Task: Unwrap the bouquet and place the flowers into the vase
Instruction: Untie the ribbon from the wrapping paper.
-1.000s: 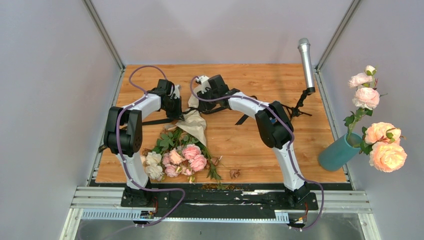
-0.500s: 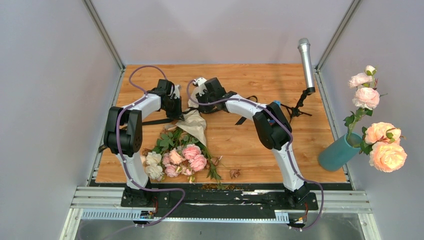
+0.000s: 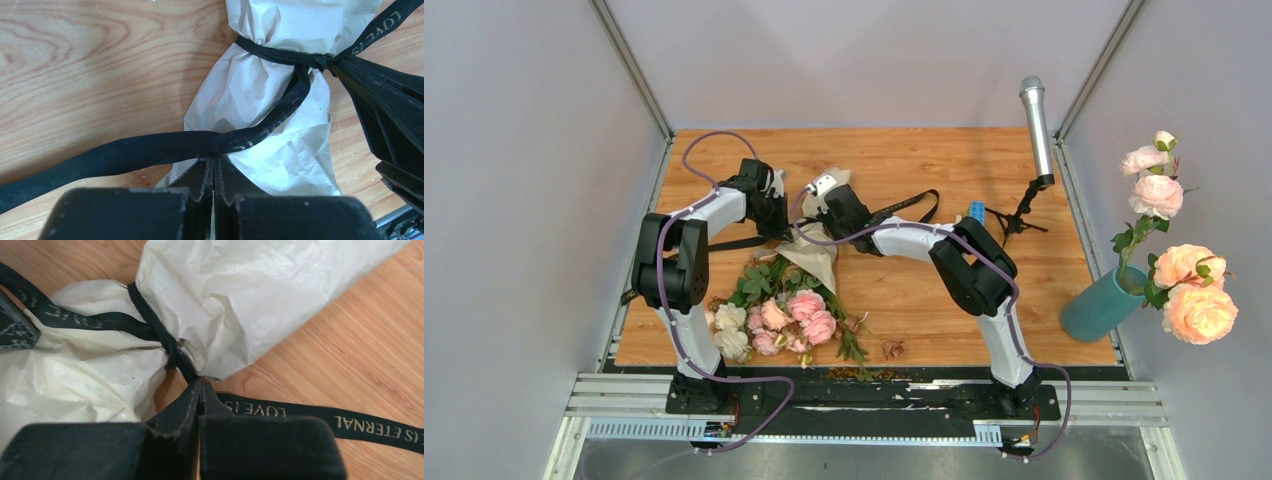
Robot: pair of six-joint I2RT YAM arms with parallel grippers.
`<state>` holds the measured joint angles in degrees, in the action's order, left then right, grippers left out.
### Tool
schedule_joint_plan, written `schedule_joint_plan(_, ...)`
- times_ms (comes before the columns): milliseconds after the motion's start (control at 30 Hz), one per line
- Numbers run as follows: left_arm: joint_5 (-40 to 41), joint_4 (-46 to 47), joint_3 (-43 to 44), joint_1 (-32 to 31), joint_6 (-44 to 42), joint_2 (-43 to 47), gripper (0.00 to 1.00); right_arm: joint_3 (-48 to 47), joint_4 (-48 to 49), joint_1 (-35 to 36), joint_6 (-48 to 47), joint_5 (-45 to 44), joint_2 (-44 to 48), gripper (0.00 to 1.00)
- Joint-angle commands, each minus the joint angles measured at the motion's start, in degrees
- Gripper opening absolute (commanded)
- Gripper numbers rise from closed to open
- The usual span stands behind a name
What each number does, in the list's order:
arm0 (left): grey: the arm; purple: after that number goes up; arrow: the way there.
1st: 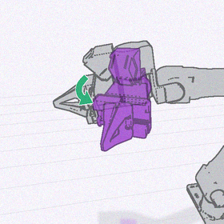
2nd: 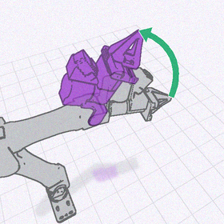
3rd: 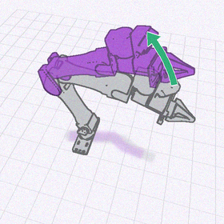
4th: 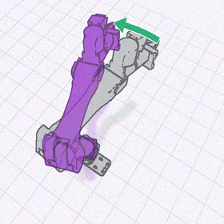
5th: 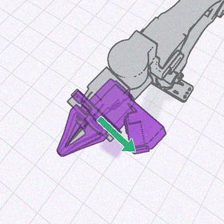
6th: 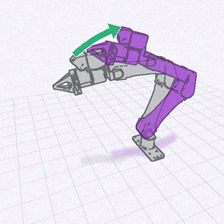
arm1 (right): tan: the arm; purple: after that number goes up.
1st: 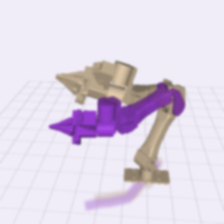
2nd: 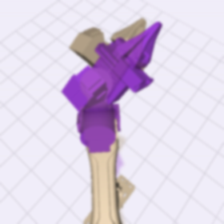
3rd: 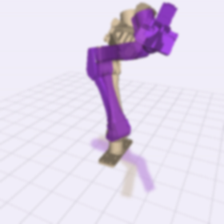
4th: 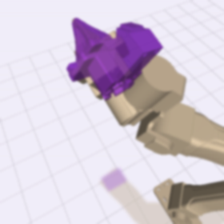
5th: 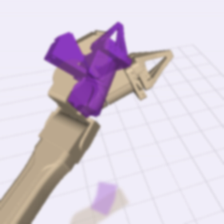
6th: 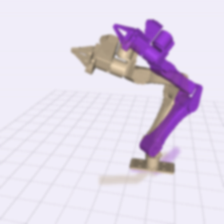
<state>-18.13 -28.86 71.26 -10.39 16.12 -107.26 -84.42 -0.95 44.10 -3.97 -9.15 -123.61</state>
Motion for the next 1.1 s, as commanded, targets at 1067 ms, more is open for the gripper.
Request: schedule_joint_plan(1067,3.3,-2.3,-0.3,0.5,-1.8,0.3,0.00,2.5,-1.4,-1.2,7.7,-6.0,15.6,0.00)
